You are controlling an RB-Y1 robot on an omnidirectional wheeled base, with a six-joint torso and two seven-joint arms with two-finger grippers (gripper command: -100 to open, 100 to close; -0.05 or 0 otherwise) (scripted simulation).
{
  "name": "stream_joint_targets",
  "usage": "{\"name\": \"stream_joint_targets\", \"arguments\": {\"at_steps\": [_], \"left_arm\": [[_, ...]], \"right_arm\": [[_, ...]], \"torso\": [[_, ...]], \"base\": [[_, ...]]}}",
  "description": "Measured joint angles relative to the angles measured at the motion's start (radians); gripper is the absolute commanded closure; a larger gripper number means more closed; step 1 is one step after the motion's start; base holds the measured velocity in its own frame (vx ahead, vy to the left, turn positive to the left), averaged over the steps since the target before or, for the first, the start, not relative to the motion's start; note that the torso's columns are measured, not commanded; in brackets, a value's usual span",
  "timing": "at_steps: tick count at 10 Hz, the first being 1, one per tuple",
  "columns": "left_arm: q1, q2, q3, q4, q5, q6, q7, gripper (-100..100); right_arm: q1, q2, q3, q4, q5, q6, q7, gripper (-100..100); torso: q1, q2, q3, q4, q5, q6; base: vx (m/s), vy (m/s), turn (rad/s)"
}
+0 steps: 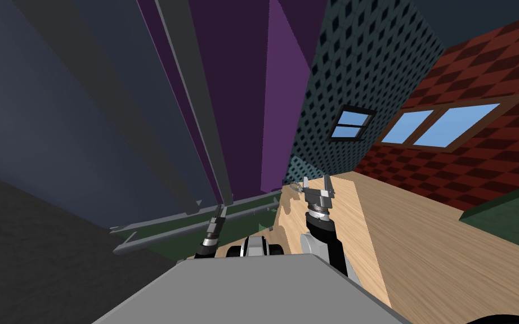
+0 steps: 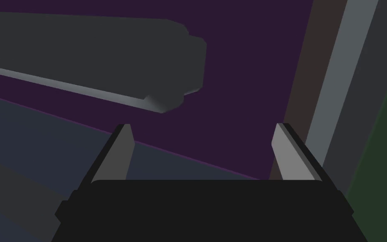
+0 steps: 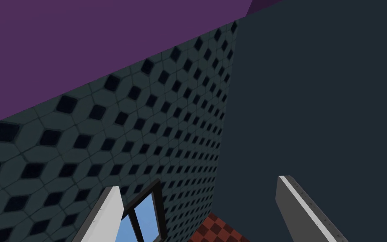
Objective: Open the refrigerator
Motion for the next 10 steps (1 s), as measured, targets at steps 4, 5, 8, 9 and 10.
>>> {"name": "stream_joint_targets", "arguments": {"at_steps": [4,5,8,9,10], "left_arm": [[-0.018,-0.079,-0.005,0.074,0.007,-0.034,0.002,-100],[-0.018,-0.081,-0.004,0.077,0.007,-0.038,0.002,-100],[-0.024,-0.084,-0.003,0.039,0.007,0.019,0.001,-100],[-0.029,-0.085,-0.003,0.033,0.008,0.036,0.002,-100],[-0.045,-0.085,0.000,0.040,0.009,0.050,0.001,-100]], "right_arm": [[0.000,0.000,0.000,0.000,0.000,0.000,0.000,0],[0.000,0.000,0.000,0.000,0.000,0.000,0.000,0],[0.000,0.000,0.000,0.000,0.000,0.000,0.000,0],[0.000,0.000,0.000,0.000,0.000,0.000,0.000,0],[0.000,0.000,0.000,0.000,0.000,0.000,0.000,0]], "torso": [[-0.004,-0.005,-0.002,-0.002,0.001,0.004],[-0.003,-0.005,-0.003,-0.002,0.000,0.003],[-0.003,-0.006,-0.005,0.003,-0.003,0.004],[-0.003,-0.009,-0.006,0.004,-0.003,0.005],[-0.002,-0.013,-0.009,0.005,-0.004,0.006]], "base": [[-0.002,-0.001,0.000],[-0.014,0.005,0.026],[-0.015,0.004,0.015],[-0.022,0.006,0.012],[-0.022,0.005,0.007]]}}
